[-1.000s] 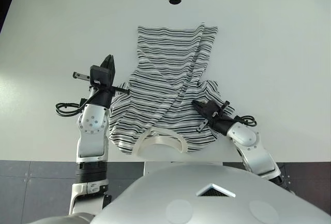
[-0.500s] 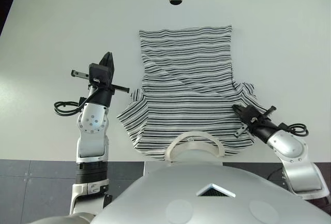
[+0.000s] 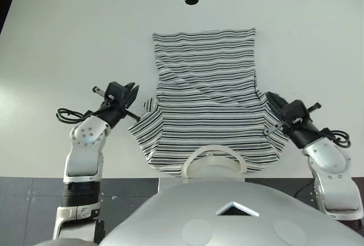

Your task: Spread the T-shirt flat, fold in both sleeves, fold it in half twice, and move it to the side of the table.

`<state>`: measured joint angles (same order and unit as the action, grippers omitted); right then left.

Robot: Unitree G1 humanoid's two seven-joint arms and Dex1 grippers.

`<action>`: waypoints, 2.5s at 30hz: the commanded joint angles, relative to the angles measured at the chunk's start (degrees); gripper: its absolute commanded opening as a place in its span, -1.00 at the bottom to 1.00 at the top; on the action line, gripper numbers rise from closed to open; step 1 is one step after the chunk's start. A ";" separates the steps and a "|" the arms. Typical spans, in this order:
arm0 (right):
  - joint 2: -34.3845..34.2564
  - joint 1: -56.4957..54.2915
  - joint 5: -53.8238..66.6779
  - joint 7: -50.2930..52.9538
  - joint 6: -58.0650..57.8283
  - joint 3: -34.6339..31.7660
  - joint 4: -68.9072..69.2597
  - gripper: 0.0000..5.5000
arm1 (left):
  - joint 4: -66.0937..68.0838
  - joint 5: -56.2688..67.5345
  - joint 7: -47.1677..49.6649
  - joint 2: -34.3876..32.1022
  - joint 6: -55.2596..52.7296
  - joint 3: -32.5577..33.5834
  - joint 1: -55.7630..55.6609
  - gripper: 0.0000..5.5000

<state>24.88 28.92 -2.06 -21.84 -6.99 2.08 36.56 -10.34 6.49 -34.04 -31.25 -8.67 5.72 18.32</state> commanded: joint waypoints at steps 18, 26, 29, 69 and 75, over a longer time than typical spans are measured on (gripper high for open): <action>-3.12 -4.05 -2.07 2.45 6.21 1.23 -5.84 -0.96 | 13.14 13.11 -31.61 -15.07 9.96 6.71 6.14 -0.16; -2.87 -3.91 -2.19 2.00 7.21 1.15 -7.41 -0.96 | 5.15 24.14 -39.27 -15.03 5.79 10.47 10.43 -0.16; -2.76 -3.94 -2.27 1.80 7.23 1.18 -7.70 -0.96 | 2.94 23.51 -39.81 -14.86 5.08 8.91 12.14 -0.16; -3.22 -2.42 -4.07 2.13 9.13 2.49 -8.65 -0.96 | 23.14 2.62 -30.30 -14.74 16.00 -4.58 3.76 -0.16; -3.27 -2.46 -4.50 2.34 9.25 2.85 -8.64 -0.96 | 24.00 3.43 -31.10 -15.96 17.23 -5.86 4.30 -0.45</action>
<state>21.48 26.59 -6.05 -19.67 1.85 4.72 28.03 9.72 15.44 -66.12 -46.47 11.41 2.61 20.03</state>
